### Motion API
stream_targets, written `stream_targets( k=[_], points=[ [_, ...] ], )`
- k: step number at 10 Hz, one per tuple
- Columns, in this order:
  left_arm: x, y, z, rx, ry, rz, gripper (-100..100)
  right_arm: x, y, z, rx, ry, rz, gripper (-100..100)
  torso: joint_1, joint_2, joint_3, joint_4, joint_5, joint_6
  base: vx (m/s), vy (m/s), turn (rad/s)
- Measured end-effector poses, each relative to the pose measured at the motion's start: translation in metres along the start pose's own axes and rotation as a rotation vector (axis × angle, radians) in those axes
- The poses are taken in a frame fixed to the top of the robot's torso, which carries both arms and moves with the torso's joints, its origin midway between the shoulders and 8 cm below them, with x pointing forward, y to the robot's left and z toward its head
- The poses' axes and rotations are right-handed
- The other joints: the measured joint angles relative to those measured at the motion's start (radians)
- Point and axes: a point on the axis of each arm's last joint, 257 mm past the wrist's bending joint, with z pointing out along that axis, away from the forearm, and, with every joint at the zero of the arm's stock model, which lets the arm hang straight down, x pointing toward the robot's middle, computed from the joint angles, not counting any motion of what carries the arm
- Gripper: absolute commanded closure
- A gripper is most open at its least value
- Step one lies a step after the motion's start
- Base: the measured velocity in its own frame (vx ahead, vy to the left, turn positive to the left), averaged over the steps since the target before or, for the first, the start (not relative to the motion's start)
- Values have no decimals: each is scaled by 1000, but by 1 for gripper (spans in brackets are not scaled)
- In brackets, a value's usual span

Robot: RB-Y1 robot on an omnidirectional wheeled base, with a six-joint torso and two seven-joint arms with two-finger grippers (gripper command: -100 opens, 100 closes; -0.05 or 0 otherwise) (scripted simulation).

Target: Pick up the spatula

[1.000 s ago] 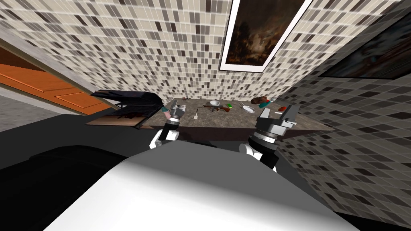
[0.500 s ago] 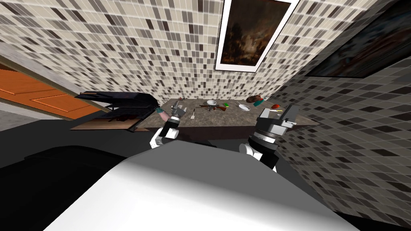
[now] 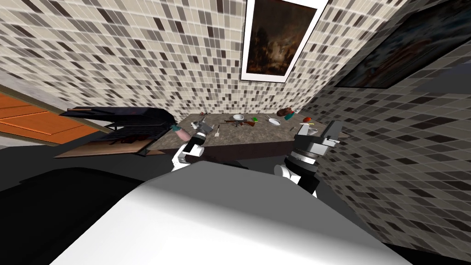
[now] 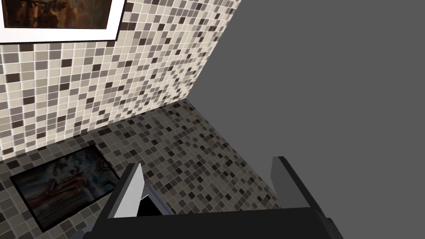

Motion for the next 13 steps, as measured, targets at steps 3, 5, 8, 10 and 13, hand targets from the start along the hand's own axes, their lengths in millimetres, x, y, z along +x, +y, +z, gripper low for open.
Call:
stream_targets(
  k=[3, 5, 8, 10, 13],
  points=[
    [-18, 9, 3, -45, -43, -74, -100, 0, 0, 0, 0, 0, 0, 0, 1, 0, 0, 0, 0, 0, 3, -28, -87],
    [-33, 18, 8, -81, -84, -130, -100, 0, 0, 0, 0, 0, 0, 0, 1, 0, 0, 0, 0, 0, 4, -44, -126],
    [-61, 29, 11, -135, -157, -213, -100, 0, 0, 0, 0, 0, 0, 0, 1, 0, 0, 0, 0, -1, 1, -34, -77],
    [-74, 35, 13, -160, -199, -257, -100, 0, 0, 0, 0, 0, 0, 0, 2, 0, 0, 0, 0, 0, 1, -24, -124],
    [-103, 46, 14, -203, -286, -337, -100, 0, 0, 0, 0, 0, 0, 0, 2, 0, 0, 0, 0, -1, 6, -29, -140]
  ],
)
